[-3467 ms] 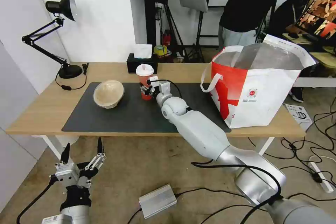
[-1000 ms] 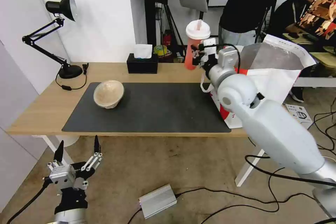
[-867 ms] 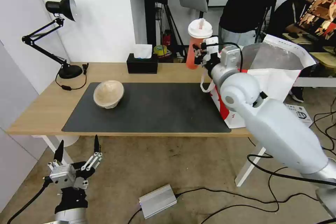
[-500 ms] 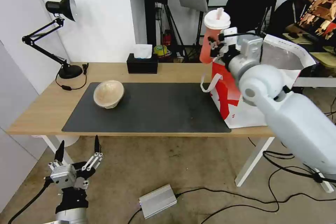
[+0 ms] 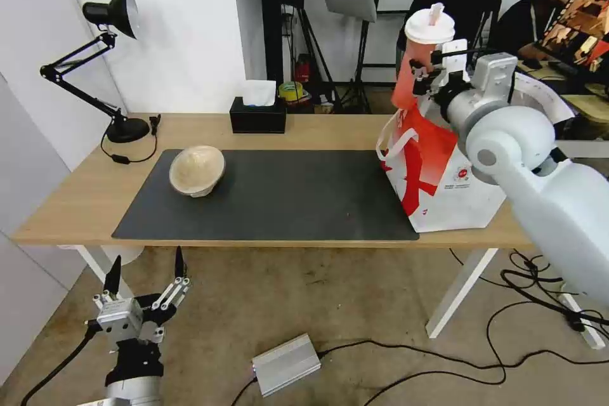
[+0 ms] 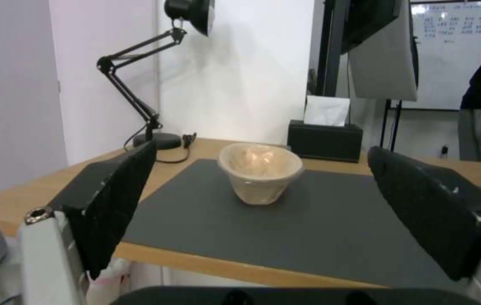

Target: Pick up the trash from the table and place it into the takeout bag.

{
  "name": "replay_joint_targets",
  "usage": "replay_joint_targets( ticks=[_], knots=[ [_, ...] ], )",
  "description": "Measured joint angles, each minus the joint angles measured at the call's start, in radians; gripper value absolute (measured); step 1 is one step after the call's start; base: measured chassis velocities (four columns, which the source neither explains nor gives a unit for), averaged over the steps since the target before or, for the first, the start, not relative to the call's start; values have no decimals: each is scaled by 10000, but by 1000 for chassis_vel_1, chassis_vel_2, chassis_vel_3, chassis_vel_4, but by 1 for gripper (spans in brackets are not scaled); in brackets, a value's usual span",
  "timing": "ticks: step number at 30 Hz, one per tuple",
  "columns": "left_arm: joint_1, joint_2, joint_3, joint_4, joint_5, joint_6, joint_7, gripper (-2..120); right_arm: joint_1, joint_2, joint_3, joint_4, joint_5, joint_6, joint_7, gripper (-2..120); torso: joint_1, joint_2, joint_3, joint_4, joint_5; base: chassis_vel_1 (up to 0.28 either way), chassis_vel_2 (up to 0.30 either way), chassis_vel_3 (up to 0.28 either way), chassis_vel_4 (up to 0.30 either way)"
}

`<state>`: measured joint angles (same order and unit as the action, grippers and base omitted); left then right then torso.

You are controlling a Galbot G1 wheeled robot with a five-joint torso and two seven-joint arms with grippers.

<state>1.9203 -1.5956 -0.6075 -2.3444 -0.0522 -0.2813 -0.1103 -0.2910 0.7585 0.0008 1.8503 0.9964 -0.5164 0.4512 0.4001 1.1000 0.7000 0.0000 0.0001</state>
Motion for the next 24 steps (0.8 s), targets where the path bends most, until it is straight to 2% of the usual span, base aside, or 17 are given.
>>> replay_joint_targets(
  ticks=[24],
  knots=[
    [-132, 4, 109, 175, -57, 0, 0, 100, 564, -164, 174, -202, 360, -140, 64, 2, 0, 0, 0, 1, -2, 0, 0, 0, 0]
  ],
)
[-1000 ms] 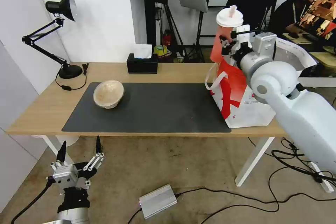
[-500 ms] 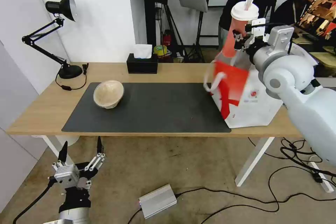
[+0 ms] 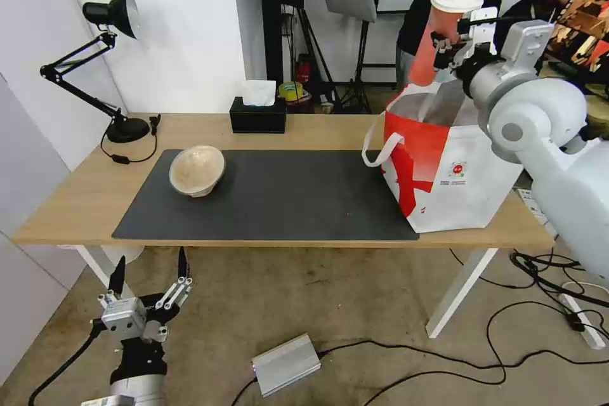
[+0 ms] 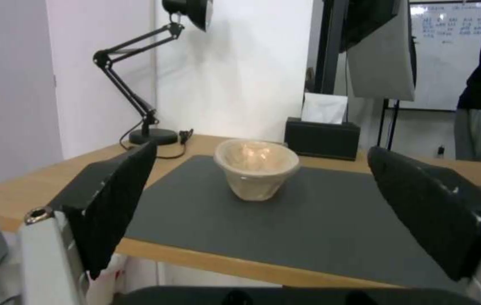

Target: Pick up the trash from the table and place it into the takeout bag.

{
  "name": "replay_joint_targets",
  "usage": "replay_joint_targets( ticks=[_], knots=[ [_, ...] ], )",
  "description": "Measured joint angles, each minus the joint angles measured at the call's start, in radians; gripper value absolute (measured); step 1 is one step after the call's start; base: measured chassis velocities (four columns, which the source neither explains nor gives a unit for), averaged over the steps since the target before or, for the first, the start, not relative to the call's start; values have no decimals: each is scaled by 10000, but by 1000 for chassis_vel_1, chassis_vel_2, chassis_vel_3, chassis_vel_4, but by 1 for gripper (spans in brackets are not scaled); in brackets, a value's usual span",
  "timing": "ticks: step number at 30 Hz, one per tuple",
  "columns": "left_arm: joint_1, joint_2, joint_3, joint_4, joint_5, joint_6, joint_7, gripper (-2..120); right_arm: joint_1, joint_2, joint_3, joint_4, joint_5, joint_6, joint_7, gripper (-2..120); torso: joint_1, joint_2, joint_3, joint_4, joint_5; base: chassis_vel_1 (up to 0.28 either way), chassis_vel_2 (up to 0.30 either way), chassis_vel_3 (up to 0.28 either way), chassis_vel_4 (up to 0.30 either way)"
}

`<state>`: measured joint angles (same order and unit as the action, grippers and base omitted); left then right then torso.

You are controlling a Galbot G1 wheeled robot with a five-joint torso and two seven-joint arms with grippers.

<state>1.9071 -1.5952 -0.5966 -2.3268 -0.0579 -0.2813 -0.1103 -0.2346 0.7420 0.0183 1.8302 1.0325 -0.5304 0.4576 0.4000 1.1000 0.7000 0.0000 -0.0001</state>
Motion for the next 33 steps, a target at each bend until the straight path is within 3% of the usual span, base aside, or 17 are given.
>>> replay_joint_targets(
  ticks=[24, 33],
  knots=[
    [-52, 6, 219, 148, 78, -75, 15, 100, -439, -1007, 195, -267, 289, -1921, -485, 2, 0, 0, 1, 0, 2, 0, 0, 0, 0],
    [-81, 6, 205, 236, 170, -196, 27, 100, 394, -1416, -752, -651, 695, -1946, -605, 2, 0, 0, 0, 0, 0, 0, 0, 0, 0]
  ],
)
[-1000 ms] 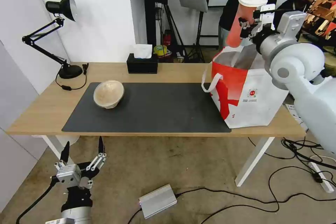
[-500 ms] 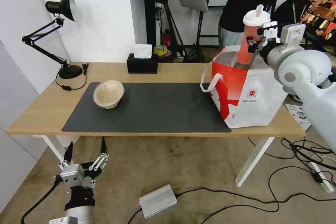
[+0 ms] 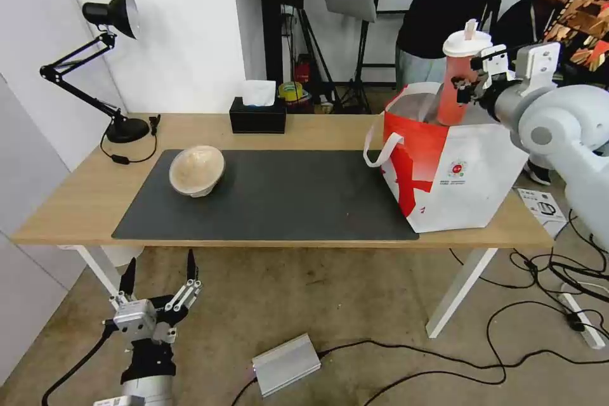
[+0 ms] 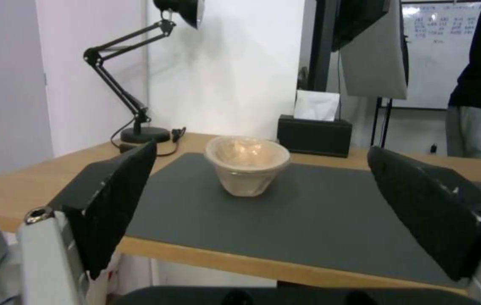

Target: Pick up the trash from the table and place it into the takeout bag.

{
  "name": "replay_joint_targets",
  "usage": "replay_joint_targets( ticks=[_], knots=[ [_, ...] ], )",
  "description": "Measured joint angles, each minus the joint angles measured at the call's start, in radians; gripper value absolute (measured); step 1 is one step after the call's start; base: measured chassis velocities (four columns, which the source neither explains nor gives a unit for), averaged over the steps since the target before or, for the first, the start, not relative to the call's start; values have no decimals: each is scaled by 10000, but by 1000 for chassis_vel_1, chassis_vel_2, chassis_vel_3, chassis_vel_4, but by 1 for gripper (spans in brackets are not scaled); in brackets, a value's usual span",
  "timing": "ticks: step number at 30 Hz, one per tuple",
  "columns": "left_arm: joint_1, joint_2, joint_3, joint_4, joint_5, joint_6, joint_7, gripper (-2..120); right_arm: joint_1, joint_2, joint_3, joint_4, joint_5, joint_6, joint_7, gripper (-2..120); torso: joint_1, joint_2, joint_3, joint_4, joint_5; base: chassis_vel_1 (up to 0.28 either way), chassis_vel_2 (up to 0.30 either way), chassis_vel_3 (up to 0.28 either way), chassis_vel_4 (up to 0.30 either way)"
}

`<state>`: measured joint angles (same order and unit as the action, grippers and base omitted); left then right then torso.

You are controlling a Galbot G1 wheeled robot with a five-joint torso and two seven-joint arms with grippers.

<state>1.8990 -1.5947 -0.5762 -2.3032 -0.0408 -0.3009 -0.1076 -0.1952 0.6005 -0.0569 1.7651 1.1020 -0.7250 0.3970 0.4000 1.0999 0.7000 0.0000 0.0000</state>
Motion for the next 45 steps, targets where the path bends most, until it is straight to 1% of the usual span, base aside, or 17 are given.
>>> replay_joint_targets(
  ticks=[5, 7, 9, 13, 17, 32, 45],
  knots=[
    [-27, 2, -1, 30, -10, 0, 2, 100, 407, -146, -524, -292, 65, 0, -172, 2, 0, 1, 0, 0, 0, 0, 0, 0, 0],
    [-31, 1, -1, 31, -12, 0, 2, 100, 451, -162, -591, -315, 66, 0, -188, 2, 0, 0, 0, 0, 0, 0, 0, 0, 0],
    [-45, 3, -2, 36, -22, 0, 3, 100, 663, -249, -947, -437, 92, 0, -266, 2, -1, 0, 0, 0, 0, 0, 0, 0, 0],
    [-45, 4, -3, 36, -27, 0, 2, 100, 720, -281, -1063, -465, 94, 0, -269, 2, 0, 0, 0, 0, 1, 0, 0, 0, 0],
    [-41, 5, -7, 14, -51, 0, 2, 100, 889, -447, -1523, -481, 240, 0, -275, 2, 0, 0, 0, 0, 0, 0, 0, 0, 0],
    [-24, 5, 25, -26, -58, -29, -1, 100, 951, -490, -2156, -614, 454, 0, -176, 2, 0, 0, 0, 0, 1, 0, 0, 0, 0],
    [-39, 5, 52, -13, -56, -44, -1, 100, 750, -618, -2157, -572, 624, 4, -126, 2, 0, 0, 0, 0, 1, 0, 0, 0, 0]
  ],
)
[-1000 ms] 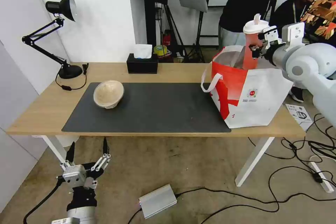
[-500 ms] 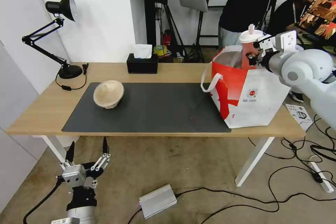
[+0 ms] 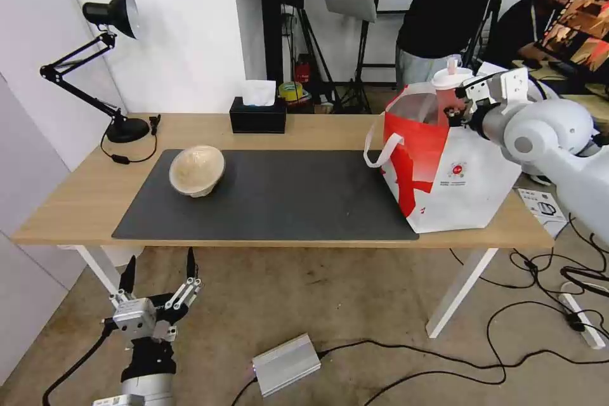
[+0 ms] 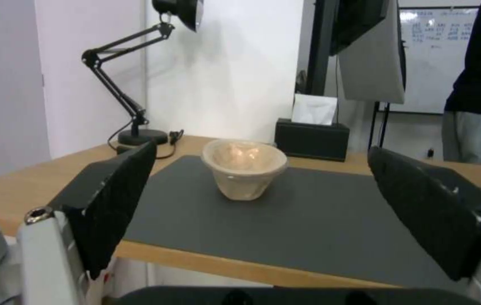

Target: Pick up the trash from the table and place it into the takeout bag.

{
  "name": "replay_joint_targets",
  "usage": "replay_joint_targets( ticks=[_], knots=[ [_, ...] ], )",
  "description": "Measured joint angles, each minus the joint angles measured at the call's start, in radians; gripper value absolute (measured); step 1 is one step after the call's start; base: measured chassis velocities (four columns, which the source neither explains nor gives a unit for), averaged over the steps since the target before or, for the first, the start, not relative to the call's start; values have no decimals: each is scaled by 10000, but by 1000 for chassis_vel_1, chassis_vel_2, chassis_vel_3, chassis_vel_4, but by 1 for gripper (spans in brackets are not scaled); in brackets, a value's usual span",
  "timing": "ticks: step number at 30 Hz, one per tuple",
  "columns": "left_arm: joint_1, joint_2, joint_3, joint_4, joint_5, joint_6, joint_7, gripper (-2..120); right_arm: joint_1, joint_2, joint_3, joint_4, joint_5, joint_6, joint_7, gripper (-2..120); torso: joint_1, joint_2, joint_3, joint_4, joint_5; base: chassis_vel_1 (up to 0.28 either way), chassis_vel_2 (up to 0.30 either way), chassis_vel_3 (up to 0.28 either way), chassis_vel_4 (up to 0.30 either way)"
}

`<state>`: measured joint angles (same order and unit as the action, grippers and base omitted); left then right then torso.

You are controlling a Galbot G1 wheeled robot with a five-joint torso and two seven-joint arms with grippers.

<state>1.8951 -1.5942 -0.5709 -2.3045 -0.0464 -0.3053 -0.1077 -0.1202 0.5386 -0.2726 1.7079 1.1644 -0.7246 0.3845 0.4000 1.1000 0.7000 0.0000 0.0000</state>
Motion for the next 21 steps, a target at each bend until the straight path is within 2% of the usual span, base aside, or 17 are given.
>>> replay_joint_targets(
  ticks=[5, 8, 10, 14, 17, 19, 21],
  knots=[
    [56, 0, -29, -22, 0, -25, -13, 100, -46, -22, 49, 80, 48, 3, -1, 3, 0, 0, 0, 0, -1, 0, 0, 0, 0],
    [59, 2, -90, -37, 156, -94, -15, 100, -46, -24, 61, 97, 4, 6, -59, 18, 0, 0, 0, 0, 0, 0, 0, 0, 0],
    [58, 1, -98, -27, 211, -132, -15, 100, -44, -18, 61, 91, -3, 6, -63, 18, 0, 0, 0, 0, 0, 0, 0, 0, 0],
    [103, 0, -148, -42, 421, -281, -6, 100, 20, 151, 53, -6, -32, 8, -74, 41, 0, 0, 0, 1, -1, 0, 0, 0, 0],
    [104, 0, -172, -78, 422, -281, -5, 100, 32, 166, 53, -5, -42, 9, -67, 43, 0, 0, 0, 1, -1, 0, 0, 0, 0],
    [125, 8, -315, -197, 389, -234, -5, 100, 50, 246, 59, 3, -69, 11, -44, 63, 0, 0, 0, 1, -1, 0, 0, 0, 0],
    [126, 8, -308, -197, 388, -225, -4, 100, 48, 244, 60, 1, -79, 12, -41, 67, 0, 0, 0, 1, -1, 0, 0, 0, 0]
  ],
)
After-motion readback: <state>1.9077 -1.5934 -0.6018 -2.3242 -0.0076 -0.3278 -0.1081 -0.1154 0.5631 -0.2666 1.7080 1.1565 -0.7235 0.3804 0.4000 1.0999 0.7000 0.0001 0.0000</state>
